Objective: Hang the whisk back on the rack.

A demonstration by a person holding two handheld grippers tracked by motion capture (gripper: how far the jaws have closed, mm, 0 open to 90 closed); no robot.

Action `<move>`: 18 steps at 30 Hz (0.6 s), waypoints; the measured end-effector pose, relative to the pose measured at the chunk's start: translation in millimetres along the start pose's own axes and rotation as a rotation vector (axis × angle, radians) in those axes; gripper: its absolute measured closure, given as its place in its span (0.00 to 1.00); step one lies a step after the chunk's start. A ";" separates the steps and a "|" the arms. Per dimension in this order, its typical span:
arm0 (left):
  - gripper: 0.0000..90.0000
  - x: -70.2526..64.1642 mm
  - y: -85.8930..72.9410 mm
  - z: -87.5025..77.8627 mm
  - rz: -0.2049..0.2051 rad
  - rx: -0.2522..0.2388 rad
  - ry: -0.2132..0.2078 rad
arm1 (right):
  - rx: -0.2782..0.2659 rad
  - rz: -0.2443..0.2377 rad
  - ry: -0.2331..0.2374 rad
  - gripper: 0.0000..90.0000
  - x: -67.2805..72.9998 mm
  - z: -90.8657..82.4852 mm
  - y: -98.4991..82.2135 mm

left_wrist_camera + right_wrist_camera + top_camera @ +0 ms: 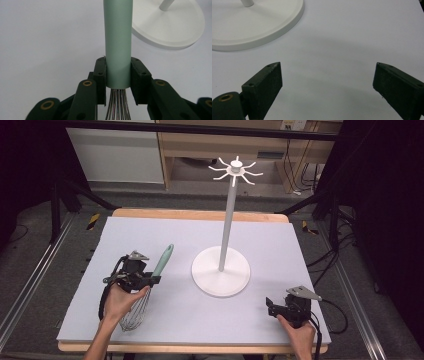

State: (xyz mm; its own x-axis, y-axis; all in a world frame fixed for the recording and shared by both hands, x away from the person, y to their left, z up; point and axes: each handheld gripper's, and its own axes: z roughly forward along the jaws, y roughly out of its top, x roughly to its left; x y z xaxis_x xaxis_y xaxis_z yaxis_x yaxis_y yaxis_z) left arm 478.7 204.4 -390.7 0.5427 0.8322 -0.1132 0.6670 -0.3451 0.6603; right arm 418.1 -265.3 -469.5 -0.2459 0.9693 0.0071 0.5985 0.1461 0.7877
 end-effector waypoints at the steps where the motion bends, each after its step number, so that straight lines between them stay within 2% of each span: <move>1: 0.76 -0.3 0.0 -2.6 0.001 -0.009 -0.001 | -0.002 -0.003 0.002 0.10 -0.1 0.1 0.0; 10: 0.76 -3.3 -2.0 -27.2 -0.001 -0.132 -0.010 | -0.002 -0.001 0.002 0.10 -0.1 -0.4 0.2; 18: 0.76 -3.0 -4.5 -37.2 0.000 -0.227 0.003 | -0.005 -0.002 0.002 0.10 -0.1 -0.5 0.4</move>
State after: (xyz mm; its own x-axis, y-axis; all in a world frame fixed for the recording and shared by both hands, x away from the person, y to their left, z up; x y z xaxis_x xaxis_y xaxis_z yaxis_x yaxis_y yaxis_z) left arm 455.1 219.6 -365.7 0.5412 0.8335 -0.1112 0.5349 -0.2391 0.8104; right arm 418.0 -265.5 -468.9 -0.2489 0.9685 0.0069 0.5939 0.1470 0.7910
